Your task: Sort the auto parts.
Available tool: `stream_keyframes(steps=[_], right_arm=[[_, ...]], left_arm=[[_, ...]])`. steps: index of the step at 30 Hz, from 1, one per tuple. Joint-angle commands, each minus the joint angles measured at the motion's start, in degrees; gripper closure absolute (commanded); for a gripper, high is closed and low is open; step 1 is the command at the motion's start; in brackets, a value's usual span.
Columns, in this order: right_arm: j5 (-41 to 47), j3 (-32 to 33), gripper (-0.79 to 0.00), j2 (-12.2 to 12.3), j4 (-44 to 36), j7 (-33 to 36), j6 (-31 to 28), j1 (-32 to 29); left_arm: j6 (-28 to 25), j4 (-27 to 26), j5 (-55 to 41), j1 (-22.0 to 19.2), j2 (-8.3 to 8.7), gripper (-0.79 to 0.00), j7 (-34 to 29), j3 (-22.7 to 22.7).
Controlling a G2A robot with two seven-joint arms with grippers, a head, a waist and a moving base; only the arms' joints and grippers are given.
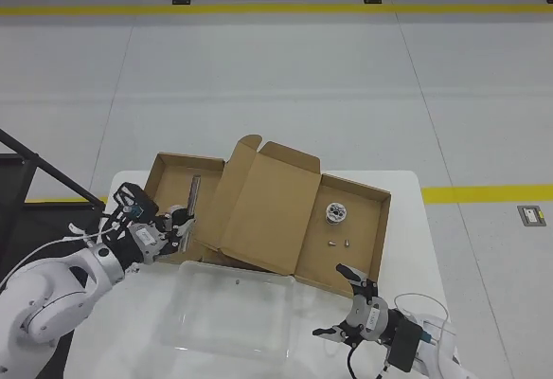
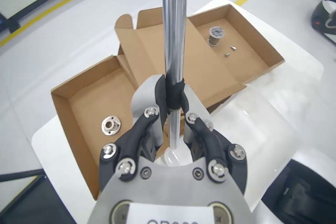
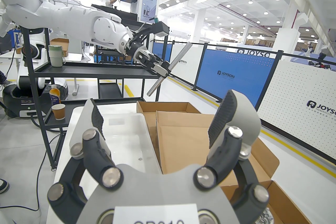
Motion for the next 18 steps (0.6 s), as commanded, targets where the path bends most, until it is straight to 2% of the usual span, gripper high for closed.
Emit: stream_keyframes(steps=[1, 4, 15, 18], right_arm=[[-0.01, 0.0, -0.785, 0.0, 0.0, -0.01, -0.05, 0.0], [-0.01, 0.0, -0.785, 0.0, 0.0, -0.01, -0.05, 0.0], [-0.01, 0.0, -0.785, 0.0, 0.0, -0.01, -0.05, 0.0], [-0.01, 0.0, -0.785, 0.0, 0.0, -0.01, -0.05, 0.0]], left_arm=[[3.2, 2.66, -0.15, -2.26, -0.83, 0.0, -0.39, 1.38], [3.77, 5.4, -3.69, -4.93, -2.04, 0.0, -2.25, 3.71], [3.77, 5.4, -3.69, -4.93, -2.04, 0.0, -2.25, 3.71], [7.31, 7.22, -4.44, -5.59, -2.69, 0.0, -3.22, 4.2]])
